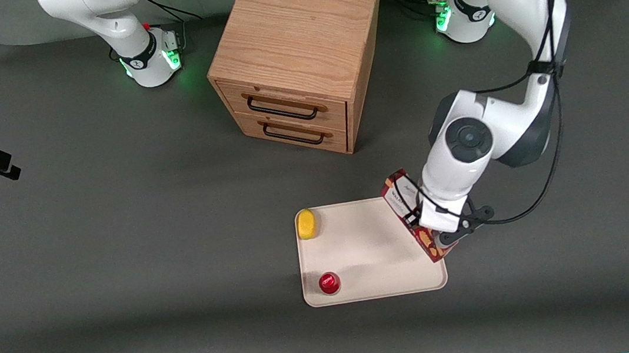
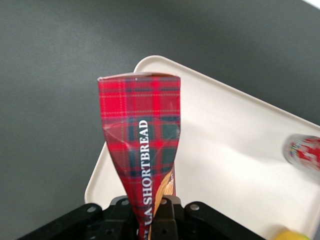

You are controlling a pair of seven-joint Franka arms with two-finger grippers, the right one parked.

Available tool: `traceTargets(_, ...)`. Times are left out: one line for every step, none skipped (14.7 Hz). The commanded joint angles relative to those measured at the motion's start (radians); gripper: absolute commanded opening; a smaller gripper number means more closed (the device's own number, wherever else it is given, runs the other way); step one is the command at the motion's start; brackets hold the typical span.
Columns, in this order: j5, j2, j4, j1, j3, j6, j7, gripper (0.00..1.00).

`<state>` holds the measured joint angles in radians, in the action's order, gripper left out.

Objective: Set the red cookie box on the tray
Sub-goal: 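Lower the box onto the tray beside the yellow object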

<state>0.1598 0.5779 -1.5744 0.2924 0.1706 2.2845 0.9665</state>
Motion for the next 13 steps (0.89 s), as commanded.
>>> traceTargets(0.046, 0.060, 0.031, 0.010, -0.002, 0.051, 0.064, 0.00)
traceTargets(0.046, 0.078, 0.024, 0.022, -0.002, 0.084, 0.078, 0.00)
traceTargets(0.046, 0.095, 0.021, 0.025, -0.002, 0.104, 0.090, 0.00)
traceTargets(0.046, 0.111, 0.021, 0.031, -0.002, 0.108, 0.095, 0.00)
traceTargets(0.046, 0.118, 0.019, 0.034, -0.002, 0.115, 0.093, 0.00)
traceTargets(0.047, 0.126, 0.007, 0.036, -0.002, 0.136, 0.093, 0.00)
traceTargets(0.047, 0.134, -0.005, 0.036, -0.002, 0.173, 0.093, 0.00)
traceTargets(0.047, 0.143, -0.012, 0.034, -0.002, 0.194, 0.092, 0.00)
traceTargets(0.047, 0.152, -0.010, 0.034, -0.002, 0.196, 0.086, 0.17)
traceTargets(0.047, 0.154, -0.010, 0.033, -0.003, 0.196, 0.083, 0.66)
traceTargets(0.047, 0.152, -0.010, 0.031, -0.003, 0.191, 0.078, 1.00)
traceTargets(0.046, 0.148, -0.007, 0.028, -0.003, 0.181, 0.075, 1.00)
traceTargets(0.046, 0.145, 0.002, 0.028, -0.002, 0.171, 0.077, 1.00)
